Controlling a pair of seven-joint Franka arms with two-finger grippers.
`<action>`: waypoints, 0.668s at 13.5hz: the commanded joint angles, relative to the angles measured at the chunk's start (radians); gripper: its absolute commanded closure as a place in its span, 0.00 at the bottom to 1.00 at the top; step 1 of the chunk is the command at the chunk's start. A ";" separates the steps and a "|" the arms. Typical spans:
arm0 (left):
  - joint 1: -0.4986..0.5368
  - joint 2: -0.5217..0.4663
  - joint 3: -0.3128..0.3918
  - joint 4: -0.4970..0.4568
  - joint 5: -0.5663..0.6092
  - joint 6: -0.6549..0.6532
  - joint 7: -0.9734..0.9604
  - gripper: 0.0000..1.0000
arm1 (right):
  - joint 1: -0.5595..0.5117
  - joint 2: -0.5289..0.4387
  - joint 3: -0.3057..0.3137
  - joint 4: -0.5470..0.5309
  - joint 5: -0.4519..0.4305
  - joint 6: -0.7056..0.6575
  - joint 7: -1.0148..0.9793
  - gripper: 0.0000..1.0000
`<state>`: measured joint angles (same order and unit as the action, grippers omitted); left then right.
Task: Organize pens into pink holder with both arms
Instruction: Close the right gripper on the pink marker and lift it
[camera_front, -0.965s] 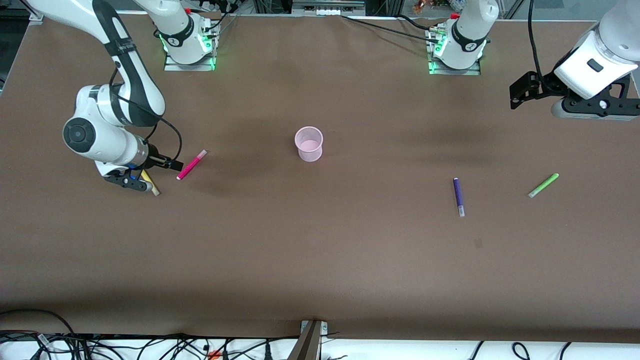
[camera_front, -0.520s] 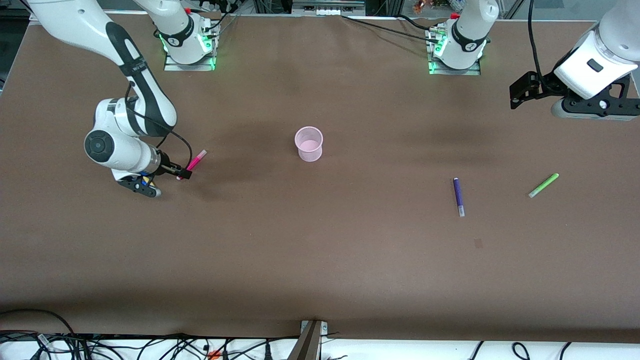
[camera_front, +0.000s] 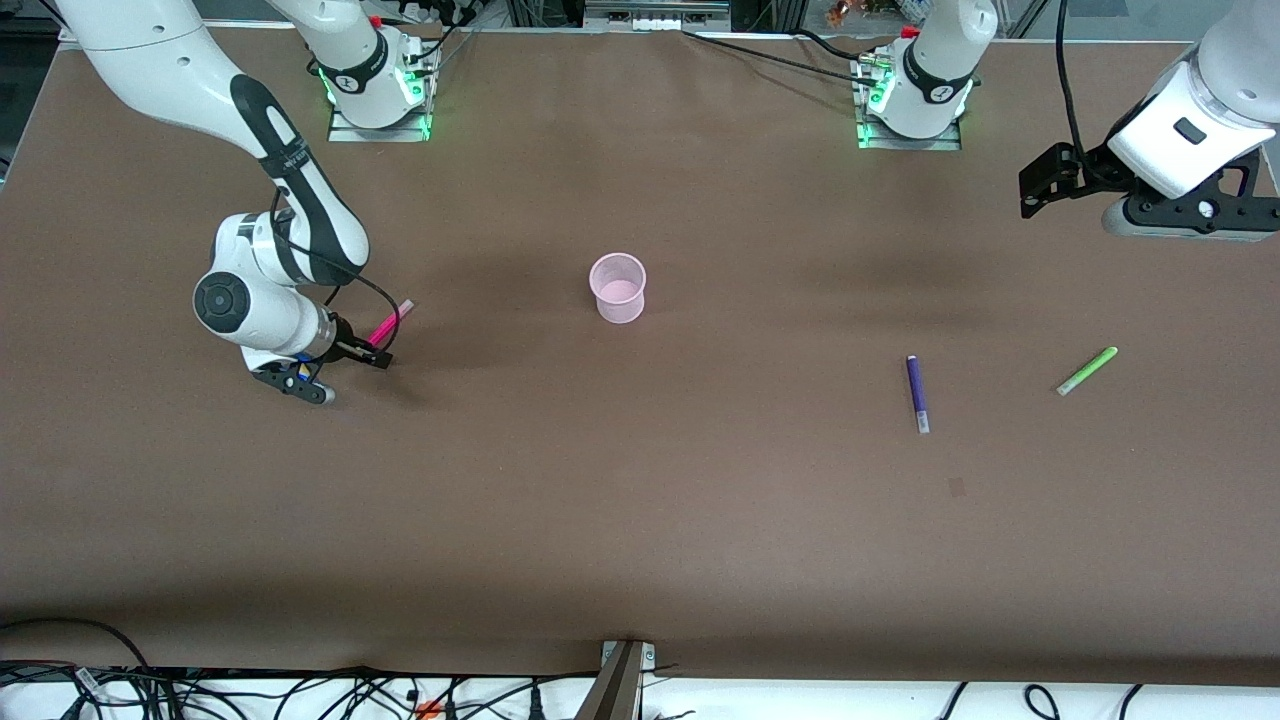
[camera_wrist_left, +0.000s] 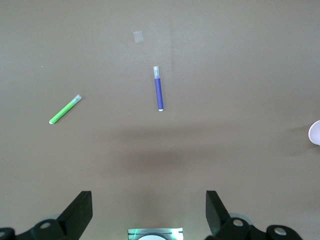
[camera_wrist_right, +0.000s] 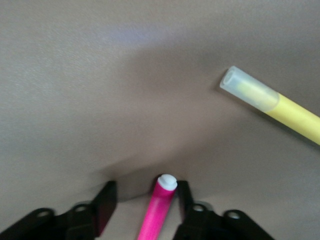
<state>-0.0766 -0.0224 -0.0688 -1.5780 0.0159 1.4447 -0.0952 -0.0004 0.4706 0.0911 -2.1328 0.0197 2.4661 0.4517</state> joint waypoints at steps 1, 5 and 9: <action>0.000 0.006 0.001 0.021 0.010 -0.020 -0.001 0.00 | -0.001 0.005 0.001 -0.006 0.002 0.007 0.012 0.82; 0.000 0.007 0.001 0.021 0.010 -0.020 -0.001 0.00 | -0.001 -0.010 0.002 -0.004 0.002 -0.004 0.015 1.00; 0.000 0.007 0.001 0.023 0.010 -0.020 -0.001 0.00 | 0.008 -0.167 0.159 0.112 -0.010 -0.339 0.357 1.00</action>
<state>-0.0766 -0.0224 -0.0688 -1.5779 0.0159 1.4446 -0.0952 -0.0005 0.4021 0.1595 -2.0779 0.0196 2.2979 0.6247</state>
